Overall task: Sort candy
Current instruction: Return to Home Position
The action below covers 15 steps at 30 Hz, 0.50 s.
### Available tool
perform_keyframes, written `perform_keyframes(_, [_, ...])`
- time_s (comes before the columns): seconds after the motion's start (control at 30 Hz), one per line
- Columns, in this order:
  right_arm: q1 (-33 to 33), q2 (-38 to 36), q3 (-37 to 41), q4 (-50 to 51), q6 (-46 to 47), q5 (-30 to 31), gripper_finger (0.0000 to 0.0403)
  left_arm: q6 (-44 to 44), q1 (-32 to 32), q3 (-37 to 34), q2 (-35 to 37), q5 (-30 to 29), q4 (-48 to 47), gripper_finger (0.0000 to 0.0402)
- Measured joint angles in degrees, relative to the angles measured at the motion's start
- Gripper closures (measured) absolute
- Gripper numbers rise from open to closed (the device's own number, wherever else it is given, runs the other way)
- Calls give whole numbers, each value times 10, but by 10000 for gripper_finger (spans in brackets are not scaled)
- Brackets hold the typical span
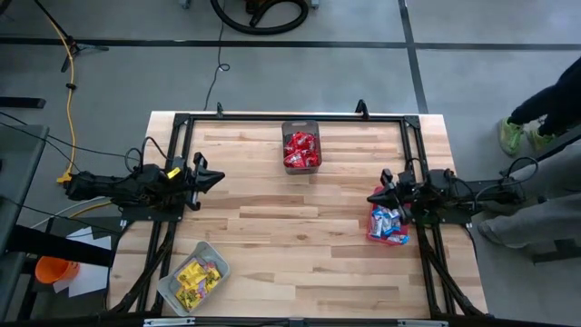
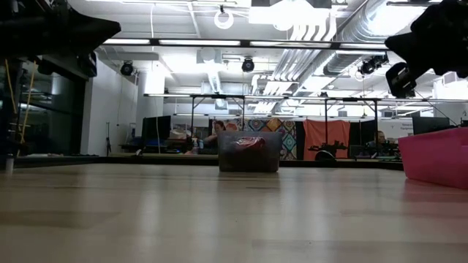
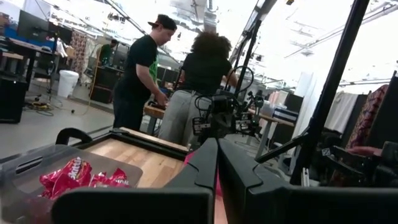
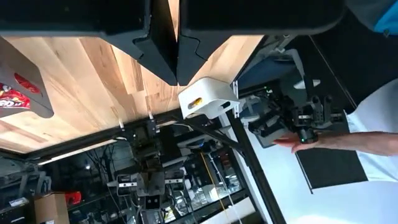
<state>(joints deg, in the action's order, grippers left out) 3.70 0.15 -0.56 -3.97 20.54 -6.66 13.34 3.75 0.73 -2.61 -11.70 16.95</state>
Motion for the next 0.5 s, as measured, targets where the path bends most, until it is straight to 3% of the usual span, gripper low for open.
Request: perform_keyframes(0.5, [0,2,0,21,0,0,402,0,9,0,24,0,-37,401])
